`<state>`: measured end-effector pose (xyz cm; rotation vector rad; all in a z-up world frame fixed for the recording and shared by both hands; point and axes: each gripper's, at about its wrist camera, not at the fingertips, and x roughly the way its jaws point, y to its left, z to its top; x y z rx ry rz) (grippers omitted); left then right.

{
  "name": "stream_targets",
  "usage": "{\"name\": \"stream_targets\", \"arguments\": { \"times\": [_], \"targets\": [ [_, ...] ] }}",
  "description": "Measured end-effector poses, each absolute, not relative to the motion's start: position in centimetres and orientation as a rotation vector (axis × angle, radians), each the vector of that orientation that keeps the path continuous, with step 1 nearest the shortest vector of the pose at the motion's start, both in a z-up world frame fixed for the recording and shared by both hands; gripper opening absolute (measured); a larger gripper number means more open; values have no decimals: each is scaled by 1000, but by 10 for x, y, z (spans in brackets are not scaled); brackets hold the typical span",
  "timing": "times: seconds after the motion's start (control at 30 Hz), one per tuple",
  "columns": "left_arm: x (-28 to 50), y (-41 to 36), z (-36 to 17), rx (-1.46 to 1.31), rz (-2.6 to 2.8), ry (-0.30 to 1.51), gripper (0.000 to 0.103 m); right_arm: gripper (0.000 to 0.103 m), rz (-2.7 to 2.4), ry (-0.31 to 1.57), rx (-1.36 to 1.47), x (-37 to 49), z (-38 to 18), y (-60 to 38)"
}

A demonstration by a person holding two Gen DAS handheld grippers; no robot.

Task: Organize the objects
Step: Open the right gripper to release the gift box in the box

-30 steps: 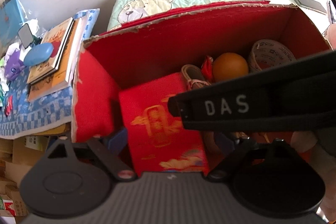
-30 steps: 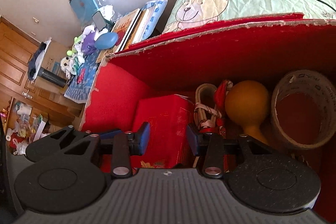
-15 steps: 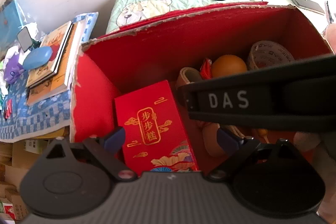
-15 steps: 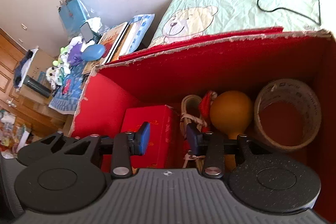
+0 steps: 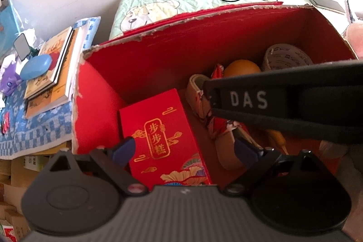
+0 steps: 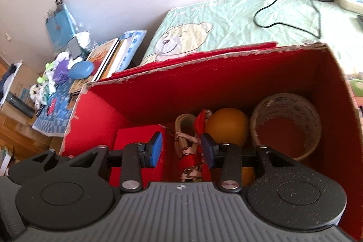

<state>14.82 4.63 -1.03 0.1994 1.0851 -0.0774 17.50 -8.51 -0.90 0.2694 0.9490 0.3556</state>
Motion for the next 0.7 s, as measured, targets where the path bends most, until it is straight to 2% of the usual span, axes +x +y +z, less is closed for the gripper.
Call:
{"name": "stream_targets", "arguments": {
  "times": [0.5,0.7],
  "targets": [
    [140,39,13,202,-59,1032,94,43,107,841,199,134,22,-119],
    [139,35,19,202,-37,1045,95,53,82,831,190,127,25,-122]
  ]
}}
